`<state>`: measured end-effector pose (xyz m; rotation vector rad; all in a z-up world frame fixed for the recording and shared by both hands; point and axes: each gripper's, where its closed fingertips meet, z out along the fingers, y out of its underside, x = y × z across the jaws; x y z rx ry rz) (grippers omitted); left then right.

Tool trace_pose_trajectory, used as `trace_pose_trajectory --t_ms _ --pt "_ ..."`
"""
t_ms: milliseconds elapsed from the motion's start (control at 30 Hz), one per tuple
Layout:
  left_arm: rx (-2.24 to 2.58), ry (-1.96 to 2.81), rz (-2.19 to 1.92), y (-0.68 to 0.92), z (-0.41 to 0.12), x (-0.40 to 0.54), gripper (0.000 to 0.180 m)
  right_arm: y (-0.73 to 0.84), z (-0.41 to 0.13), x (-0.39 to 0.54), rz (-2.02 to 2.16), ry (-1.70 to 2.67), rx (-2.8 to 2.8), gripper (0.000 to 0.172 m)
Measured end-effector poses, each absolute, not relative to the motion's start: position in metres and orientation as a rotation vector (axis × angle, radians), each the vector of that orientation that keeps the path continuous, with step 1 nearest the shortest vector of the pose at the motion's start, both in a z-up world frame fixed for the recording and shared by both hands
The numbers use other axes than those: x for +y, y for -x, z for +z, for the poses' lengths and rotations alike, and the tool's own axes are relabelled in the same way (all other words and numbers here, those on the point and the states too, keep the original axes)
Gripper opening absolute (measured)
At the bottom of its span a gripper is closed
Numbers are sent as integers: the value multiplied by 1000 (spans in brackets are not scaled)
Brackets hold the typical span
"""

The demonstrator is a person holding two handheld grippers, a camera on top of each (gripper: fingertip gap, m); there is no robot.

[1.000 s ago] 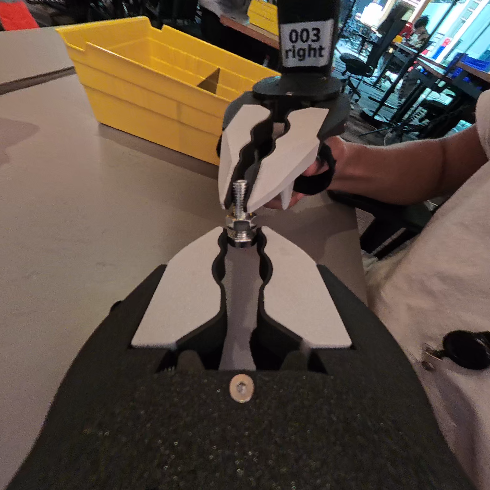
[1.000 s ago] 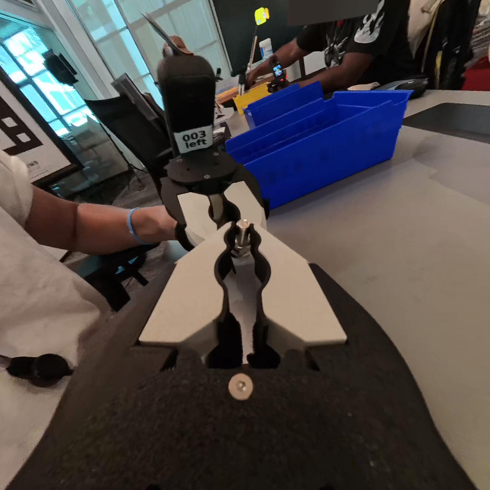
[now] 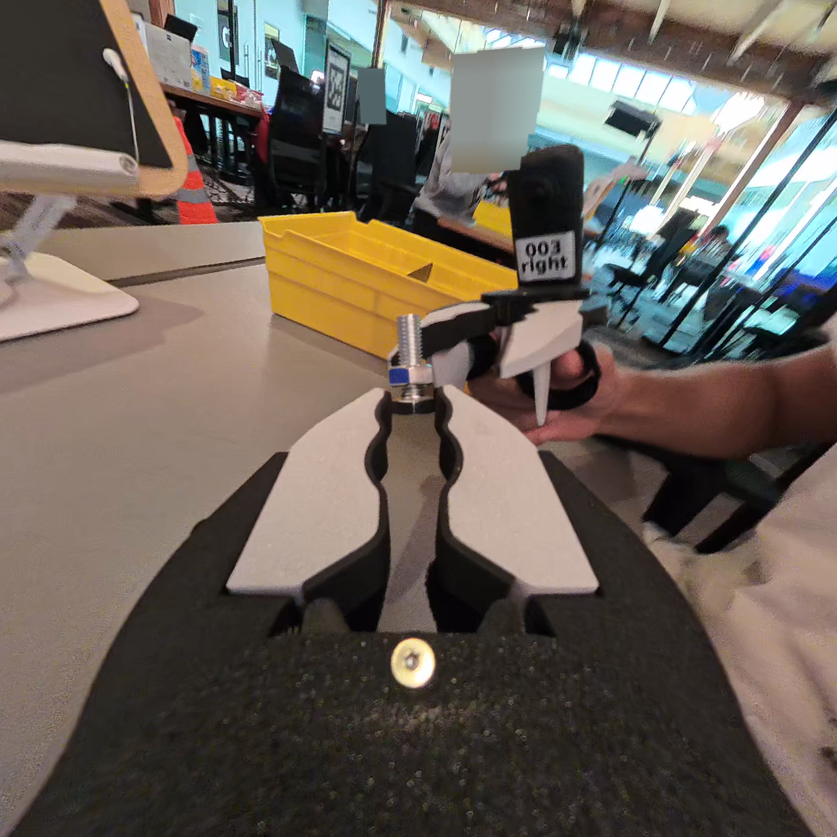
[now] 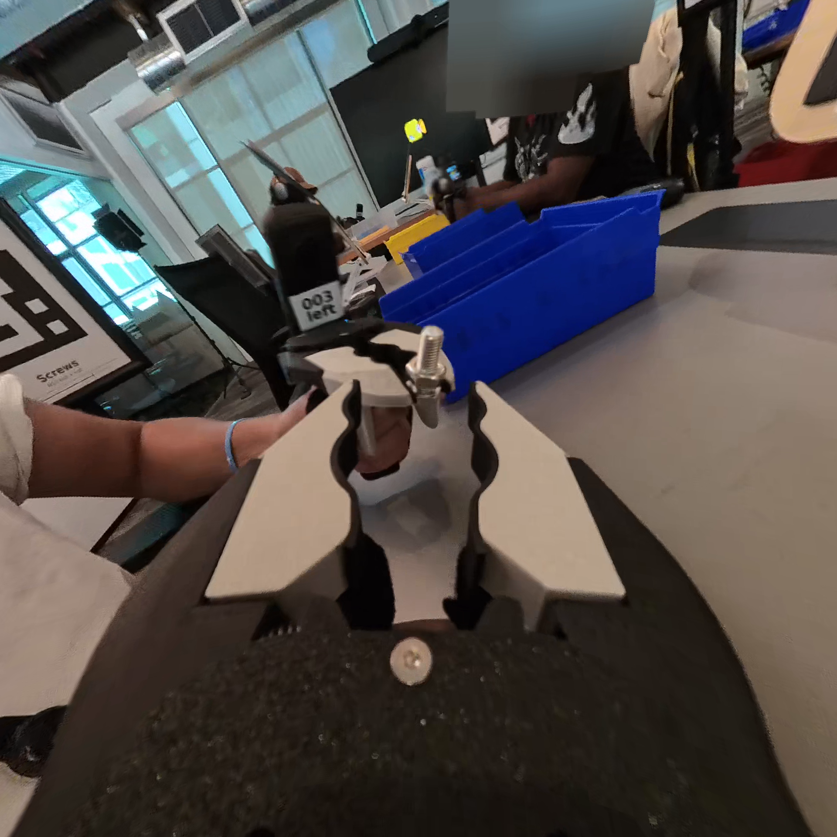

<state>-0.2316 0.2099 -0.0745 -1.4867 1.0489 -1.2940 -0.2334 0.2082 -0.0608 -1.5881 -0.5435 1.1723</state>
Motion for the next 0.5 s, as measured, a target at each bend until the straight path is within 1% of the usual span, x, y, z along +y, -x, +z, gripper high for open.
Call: trace_pose_trajectory --t_ms 100,233,367,500 --pt "969 1499 -1446 233 -70 209 18 242 -55 199 1162 1519 -606 56" --pt "973 1485 -1496 231 -70 201 18 254 -57 190 1118 1502 -659 63" --pt "1001 1490 -1510 227 -69 191 18 261 -52 182 1168 1476 -652 79" --pt "1005 1466 -1495 228 -62 188 18 257 -44 181 1183 1438 -640 79"
